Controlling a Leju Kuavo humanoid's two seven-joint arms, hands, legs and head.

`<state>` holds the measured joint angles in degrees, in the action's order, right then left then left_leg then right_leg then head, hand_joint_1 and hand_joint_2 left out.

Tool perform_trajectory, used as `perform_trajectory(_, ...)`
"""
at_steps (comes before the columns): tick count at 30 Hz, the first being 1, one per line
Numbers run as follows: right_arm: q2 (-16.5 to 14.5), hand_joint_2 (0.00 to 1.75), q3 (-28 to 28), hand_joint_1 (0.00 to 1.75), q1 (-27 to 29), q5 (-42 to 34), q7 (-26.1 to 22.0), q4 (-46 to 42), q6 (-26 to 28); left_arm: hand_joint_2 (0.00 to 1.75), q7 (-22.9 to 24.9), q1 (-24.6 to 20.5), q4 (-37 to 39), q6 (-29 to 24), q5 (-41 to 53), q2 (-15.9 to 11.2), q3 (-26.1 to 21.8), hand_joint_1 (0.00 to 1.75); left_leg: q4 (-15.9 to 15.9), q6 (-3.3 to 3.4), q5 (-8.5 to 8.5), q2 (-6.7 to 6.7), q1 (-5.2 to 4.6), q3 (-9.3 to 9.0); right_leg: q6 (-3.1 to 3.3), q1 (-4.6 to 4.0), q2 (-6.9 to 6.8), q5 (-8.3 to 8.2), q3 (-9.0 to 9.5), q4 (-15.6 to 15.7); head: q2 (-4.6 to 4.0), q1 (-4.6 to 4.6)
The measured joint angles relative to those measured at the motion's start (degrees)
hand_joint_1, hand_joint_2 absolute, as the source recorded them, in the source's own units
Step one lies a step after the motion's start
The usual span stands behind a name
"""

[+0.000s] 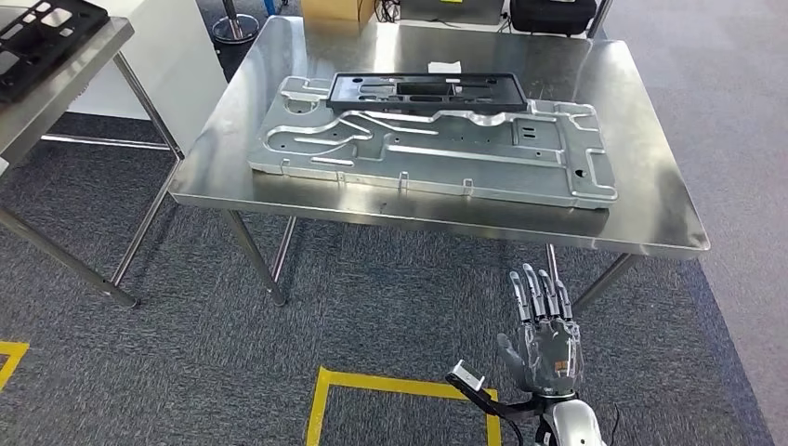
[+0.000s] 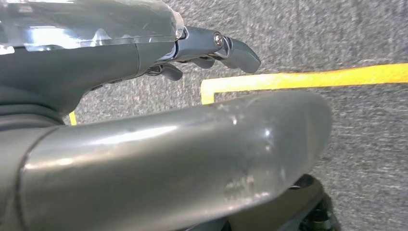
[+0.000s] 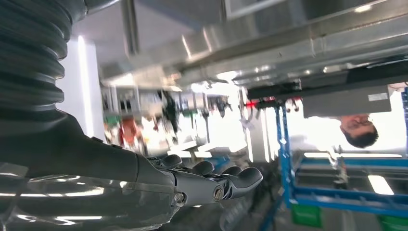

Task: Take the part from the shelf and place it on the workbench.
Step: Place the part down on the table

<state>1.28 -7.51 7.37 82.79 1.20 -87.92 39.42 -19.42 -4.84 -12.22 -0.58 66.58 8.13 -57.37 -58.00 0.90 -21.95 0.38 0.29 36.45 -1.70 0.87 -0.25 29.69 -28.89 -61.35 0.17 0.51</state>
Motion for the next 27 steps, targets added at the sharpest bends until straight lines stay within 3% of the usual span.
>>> perform_trajectory(2, -2.7, 1.75, 2.7, 0.00, 2.5, -5.9, -5.9, -1.0, 0.3, 0.00, -0.2, 0.0, 0.0, -0.3, -0.4, 0.1, -0.5, 0.00, -0.2, -0.77, 0.91, 0.10, -0.04, 0.50, 0.70, -0.40, 0.06, 1.70, 2.70, 4.5, 0.00, 0.09)
perform_trajectory(4, -5.7, 1.75, 6.3, 0.00, 4.9, -11.9, -11.1, -1.1, 0.4, 0.00, -0.3, 0.2, 0.0, -0.5, -0.8, 0.2, -1.3, 0.00, -0.2, -1.54, 1.29, 0.08, 0.14, 0.74, 1.67, -0.42, -0.13, 0.94, 2.10, 4.8, -0.01, 0.19)
perform_trajectory(5, -7.0, 1.75, 7.8, 0.00, 5.8, -14.0, -12.7, -1.0, 0.4, 0.00, -0.4, 0.3, 0.0, -0.6, -0.9, 0.2, -1.6, 0.00, -1.0, -1.86, 0.02, 0.01, 0.25, 1.12, 2.25, -0.36, -0.24, 0.27, 1.54, 4.9, -0.01, 0.11)
perform_trajectory(7, -9.2, 0.87, 10.4, 0.00, 6.9, -18.9, -16.6, -0.3, -0.4, 0.00, -0.4, 0.5, 0.0, -0.8, -1.3, 0.2, -2.1, 0.00, -5.8, -2.35, -5.69, -0.06, 0.40, 2.52, 3.10, -0.29, -0.35, -1.23, -0.07, 5.0, -0.01, -0.18)
perform_trajectory(8, -10.2, 0.44, 12.0, 0.00, 7.2, -22.5, -19.5, 0.7, -1.7, 0.00, -0.5, 0.5, 0.0, -0.9, -1.5, 0.2, -2.4, 0.00, -9.4, -2.55, -8.84, -0.07, 0.42, 3.24, 3.31, -0.37, -0.30, -1.99, -1.02, 5.0, -0.01, -0.34)
perform_trajectory(9, -11.4, 0.00, 14.1, 0.00, 7.3, -26.4, -22.6, 2.0, -3.6, 0.00, -0.6, 0.5, 0.0, -1.1, -1.8, 0.2, -2.7, 0.00, -13.0, -2.72, -10.81, -0.07, 0.42, 3.68, 3.33, -0.46, -0.31, -2.72, -2.00, 4.8, -0.01, -0.41)
perform_trajectory(10, -12.5, 0.00, 16.9, 0.00, 7.2, -30.2, -25.8, 4.0, -5.9, 0.00, -0.9, 0.5, 0.0, -1.3, -2.6, 0.3, -3.2, 0.00, -15.6, -2.80, -11.26, -0.07, 0.42, 3.58, 3.29, -0.56, -0.38, -3.41, -3.02, 4.7, -0.01, -0.41)
perform_trajectory(11, -13.6, 0.00, 20.6, 0.00, 6.9, -33.7, -29.0, 6.7, -8.6, 0.00, -1.3, 0.5, 0.0, -1.6, -3.6, 0.4, -3.8, 0.00, -16.8, -2.77, -10.29, -0.07, 0.42, 2.73, 3.19, -0.64, -0.48, -4.05, -4.07, 4.4, -0.02, -0.42)
perform_trajectory(12, -14.5, 0.00, 24.8, 0.00, 6.3, -36.3, -31.8, 9.9, -11.1, 0.00, -1.8, 0.5, 0.0, -2.0, -4.6, 0.6, -4.6, 0.00, -15.9, -2.60, -8.57, -0.09, 0.40, 0.93, 3.05, -0.69, -0.56, -4.62, -5.09, 4.1, -0.02, -0.41)
perform_trajectory(13, -15.2, 0.00, 29.5, 0.00, 5.4, -38.2, -34.3, 13.6, -13.5, 0.00, -2.3, 0.5, 0.0, -2.4, -5.6, 0.7, -5.4, 0.00, -13.3, -2.32, -7.12, -0.14, 0.37, -1.78, 2.89, -0.73, -0.63, -5.14, -6.01, 3.8, -0.02, -0.42)
perform_trajectory(14, -15.6, 0.00, 34.6, 0.00, 4.2, -39.5, -36.3, 17.7, -15.6, 0.00, -2.5, 0.4, 0.0, -2.7, -6.3, 0.9, -6.2, 0.00, -9.1, -1.93, -6.94, -0.26, 0.24, -5.30, 2.66, -0.81, -0.65, -5.64, -6.80, 3.4, -0.02, -0.41)
perform_trajectory(16, -16.0, 0.00, 44.2, 0.00, 1.8, -40.8, -37.8, 26.1, -18.4, 0.00, -2.8, 0.2, -0.1, -3.0, -6.8, 1.1, -7.5, 0.00, -1.2, -1.15, -8.73, -0.44, -0.10, -10.59, 2.06, -0.88, -0.68, -6.66, -7.70, 2.9, -0.02, -0.35)
perform_trajectory(17, -16.0, 0.00, 48.6, 0.00, 0.6, -41.3, -37.4, 30.3, -19.4, 0.00, -2.9, 0.1, -0.1, -3.0, -6.9, 1.2, -8.1, 0.00, 1.0, -0.74, -9.56, -0.47, -0.33, -11.71, 1.69, -0.85, -0.70, -7.26, -7.85, 3.0, -0.01, -0.37)
perform_trajectory(19, -15.7, 0.00, 55.9, 0.00, -1.4, -41.9, -35.3, 37.9, -20.3, 0.00, -2.9, 0.2, -0.1, -3.0, -7.0, 1.3, -8.9, 0.00, 1.8, 0.14, -8.72, -0.22, -0.36, -11.25, 0.94, -0.67, -0.63, -8.22, -8.02, 3.3, -0.01, -0.42)
perform_trajectory(20, -15.4, 0.00, 58.8, 0.00, -2.2, -42.0, -34.2, 41.2, -20.4, 0.00, -2.9, 0.2, -0.1, -3.0, -7.0, 1.4, -9.2, 0.00, 2.0, 0.66, -7.96, -0.05, -0.27, -10.75, 0.64, -0.57, -0.46, -7.47, -8.33, 3.0, -0.01, -0.46)
perform_trajectory(21, -15.2, 0.00, 61.4, 0.00, -2.7, -42.1, -33.1, 44.2, -20.3, 0.00, -2.8, 0.2, -0.1, -3.0, -6.9, 1.4, -9.5, 0.00, 2.3, 1.14, -7.07, 0.13, -0.12, -10.03, 0.37, -0.46, -0.27, -5.38, -8.88, 1.6, -0.02, -0.36)
perform_trajectory(22, -14.8, 0.00, 63.4, 0.00, -3.2, -42.1, -31.8, 46.8, -20.3, 0.00, -2.7, 0.3, -0.1, -2.9, -6.7, 1.5, -9.7, 0.00, 2.4, 1.46, -6.26, 0.30, -0.04, -9.17, 0.15, -0.26, -0.09, -2.28, -9.61, -0.9, -0.01, -0.32)
perform_trajectory(24, -14.1, 0.00, 66.7, 0.00, -4.4, -42.1, -28.4, 51.8, -20.2, 0.00, -2.6, 0.4, -0.1, -2.9, -6.3, 1.5, -9.9, 0.00, 2.3, 1.68, -4.85, 0.38, -0.08, -7.11, -0.31, -0.05, 0.03, 3.38, -11.14, -7.8, -0.01, -0.08)
perform_trajectory(25, -13.7, 0.00, 68.1, 0.00, -5.1, -42.2, -26.1, 54.2, -20.2, 0.00, -2.6, 0.4, -0.1, -2.8, -6.1, 1.5, -10.0, 0.00, 2.3, 1.55, -4.20, 0.45, -0.08, -6.09, -0.51, 0.04, 0.03, 3.98, -11.47, -10.9, -0.01, -0.05)
perform_trajectory(26, -13.2, 0.00, 69.6, 0.00, -5.8, -42.2, -23.8, 56.5, -20.4, 0.00, -2.6, 0.5, -0.1, -2.9, -6.0, 1.5, -10.0, 0.00, 2.2, 1.37, -3.54, 0.39, -0.08, -5.09, -0.64, 0.13, 0.03, 3.04, -11.22, -12.8, -0.01, -0.03)
perform_trajectory(27, -12.8, 0.00, 71.0, 0.00, -6.3, -42.3, -21.5, 58.7, -20.9, 0.00, -2.5, 0.5, -0.1, -3.0, -5.9, 1.5, -10.1, 0.00, 2.0, 1.13, -2.91, 0.28, -0.05, -4.13, -0.68, 0.22, 0.09, 1.09, -10.12, -13.0, -0.01, 0.01)
